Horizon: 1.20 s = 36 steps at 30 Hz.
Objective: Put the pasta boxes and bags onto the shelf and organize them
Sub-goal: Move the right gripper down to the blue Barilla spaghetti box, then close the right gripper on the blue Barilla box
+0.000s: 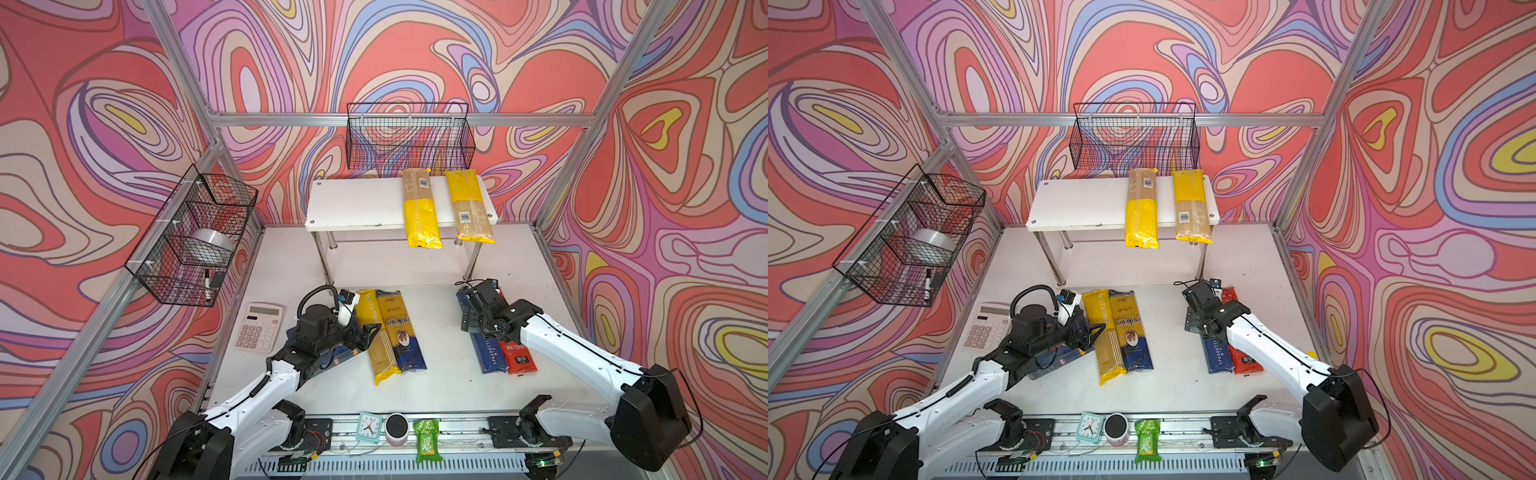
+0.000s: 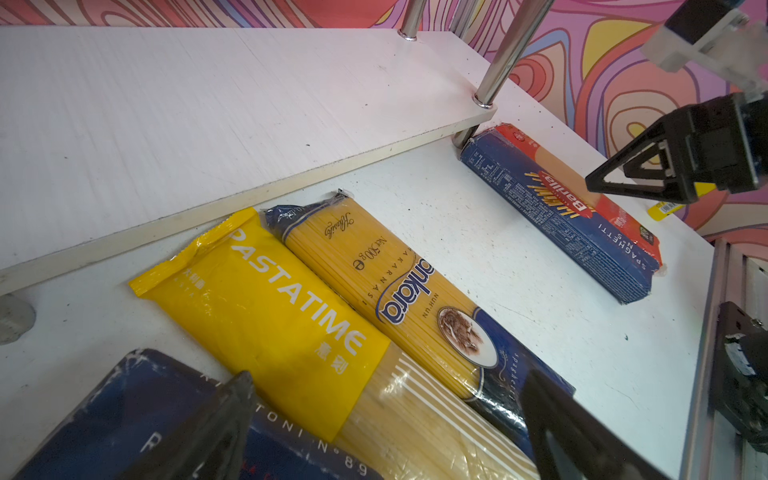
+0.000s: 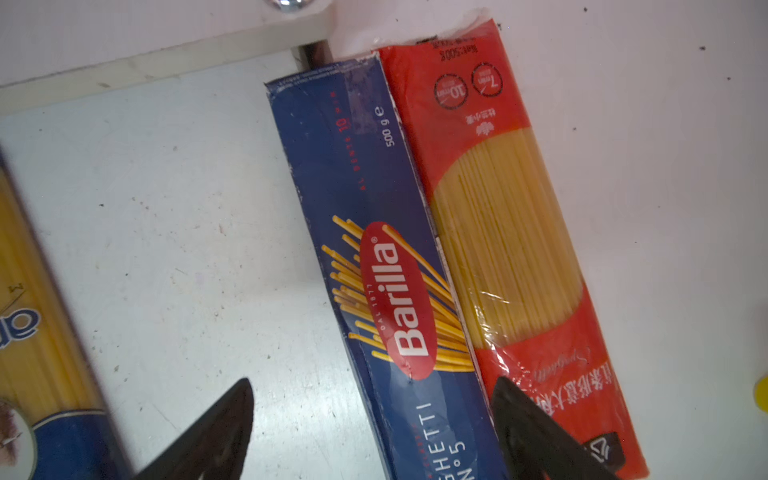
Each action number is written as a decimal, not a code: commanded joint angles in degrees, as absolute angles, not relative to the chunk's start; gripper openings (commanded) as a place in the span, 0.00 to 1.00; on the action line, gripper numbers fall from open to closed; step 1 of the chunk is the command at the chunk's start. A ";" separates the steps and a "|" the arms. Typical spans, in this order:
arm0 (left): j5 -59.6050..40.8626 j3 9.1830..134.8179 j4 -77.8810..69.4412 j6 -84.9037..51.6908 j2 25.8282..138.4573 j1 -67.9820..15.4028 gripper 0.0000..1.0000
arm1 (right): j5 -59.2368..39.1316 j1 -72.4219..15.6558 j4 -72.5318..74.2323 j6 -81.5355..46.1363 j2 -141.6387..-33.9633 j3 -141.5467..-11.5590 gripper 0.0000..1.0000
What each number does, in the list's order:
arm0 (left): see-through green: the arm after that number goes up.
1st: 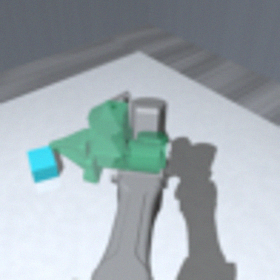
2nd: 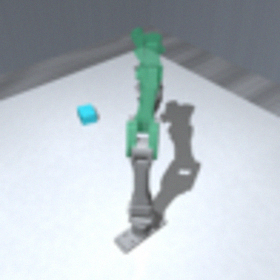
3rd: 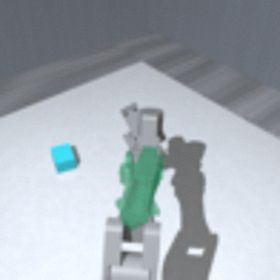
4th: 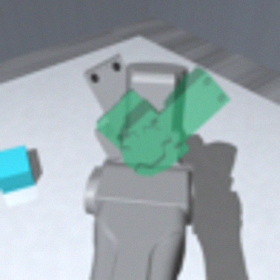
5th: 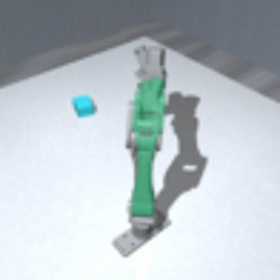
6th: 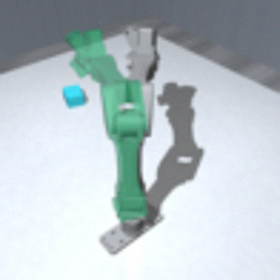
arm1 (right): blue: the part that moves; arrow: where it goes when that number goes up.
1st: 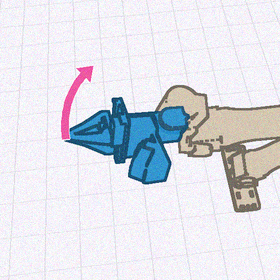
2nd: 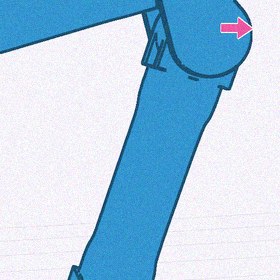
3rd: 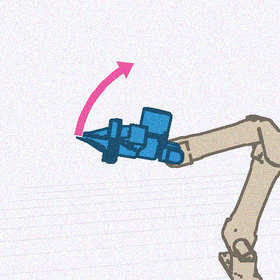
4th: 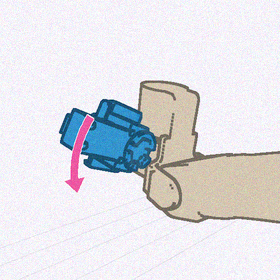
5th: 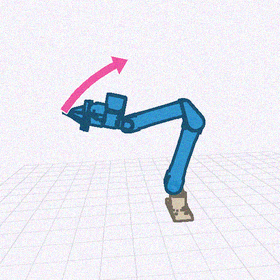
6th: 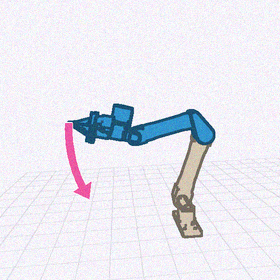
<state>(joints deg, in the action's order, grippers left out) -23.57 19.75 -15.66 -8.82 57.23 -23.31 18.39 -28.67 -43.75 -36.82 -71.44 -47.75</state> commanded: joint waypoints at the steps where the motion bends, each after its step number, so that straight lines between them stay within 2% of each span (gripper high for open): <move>1: -23.78 19.31 -16.80 -8.81 57.46 -23.54 1.00 | 14.91 -26.05 -39.20 -37.41 -70.73 -45.06 0.93; 11: -23.53 19.49 -16.39 -8.73 57.47 -23.57 1.00 | 10.45 -22.81 -34.47 -36.64 -74.35 -41.96 0.96; 21: -23.53 18.78 -17.34 -8.89 56.76 -23.53 1.00 | 8.05 -20.12 -28.97 -35.50 -72.68 -38.37 0.97; 32: -24.72 19.51 -17.56 -8.90 58.84 -23.58 1.00 | 5.21 -20.04 -28.45 -34.26 -75.33 -38.42 0.97; 36: -24.53 19.55 -17.76 -8.92 59.37 -23.61 1.00 | 0.99 -20.04 -28.62 -32.80 -76.52 -39.11 0.97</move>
